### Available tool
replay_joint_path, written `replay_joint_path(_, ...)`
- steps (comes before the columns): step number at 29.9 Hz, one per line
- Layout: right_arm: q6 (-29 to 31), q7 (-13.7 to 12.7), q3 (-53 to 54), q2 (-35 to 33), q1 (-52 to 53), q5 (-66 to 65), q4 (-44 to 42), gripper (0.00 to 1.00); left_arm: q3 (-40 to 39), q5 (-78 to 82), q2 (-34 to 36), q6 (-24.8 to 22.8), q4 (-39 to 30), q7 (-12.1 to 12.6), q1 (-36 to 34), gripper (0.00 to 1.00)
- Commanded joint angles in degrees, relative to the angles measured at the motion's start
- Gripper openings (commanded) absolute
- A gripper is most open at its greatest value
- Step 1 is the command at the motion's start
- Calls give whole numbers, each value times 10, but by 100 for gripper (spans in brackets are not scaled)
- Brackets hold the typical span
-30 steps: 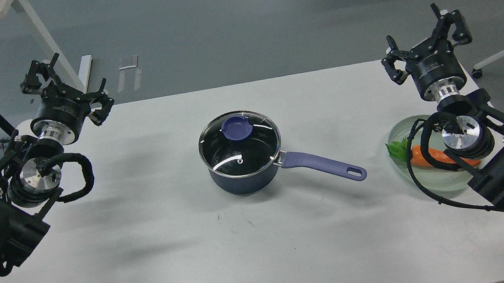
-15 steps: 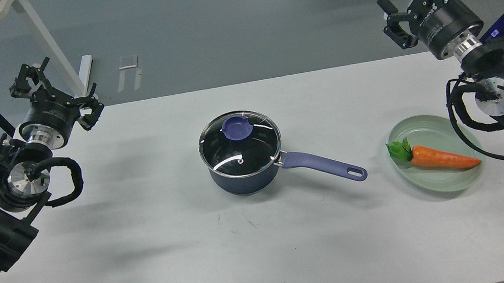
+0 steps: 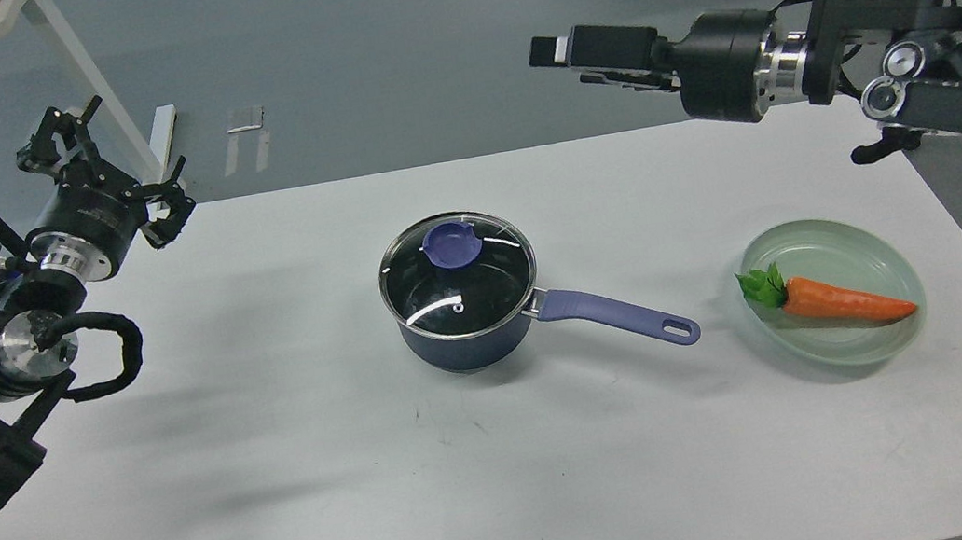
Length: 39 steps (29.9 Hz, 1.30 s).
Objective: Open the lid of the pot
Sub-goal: 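Reach the right gripper to the lavender pan handle and grasp it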
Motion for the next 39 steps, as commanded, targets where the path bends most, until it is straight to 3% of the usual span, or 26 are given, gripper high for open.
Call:
replay_joint_path(1, -2, 0, -48, 32, 34, -134, 12, 96, 0, 0, 5, 1, -4, -1, -1, 100)
replay_joint_path(9, -3, -9, -188, 87, 71, -256, 14, 86, 0, 0, 21, 3, -26, -1, -1, 100)
replay_joint_path(14, -2, -20, -197, 82, 46, -275, 15, 75, -1, 0, 23, 18, -30, -2, -8, 100)
replay_joint_path(26, -2, -24, -207, 82, 1, -277, 12, 63, 4, 7, 20, 21, -30, -1, -12, 100)
replay_joint_path(39, -3, -34, -205, 83, -9, -277, 6, 35, 5, 18, 17, 23, -39, -1, -12, 100)
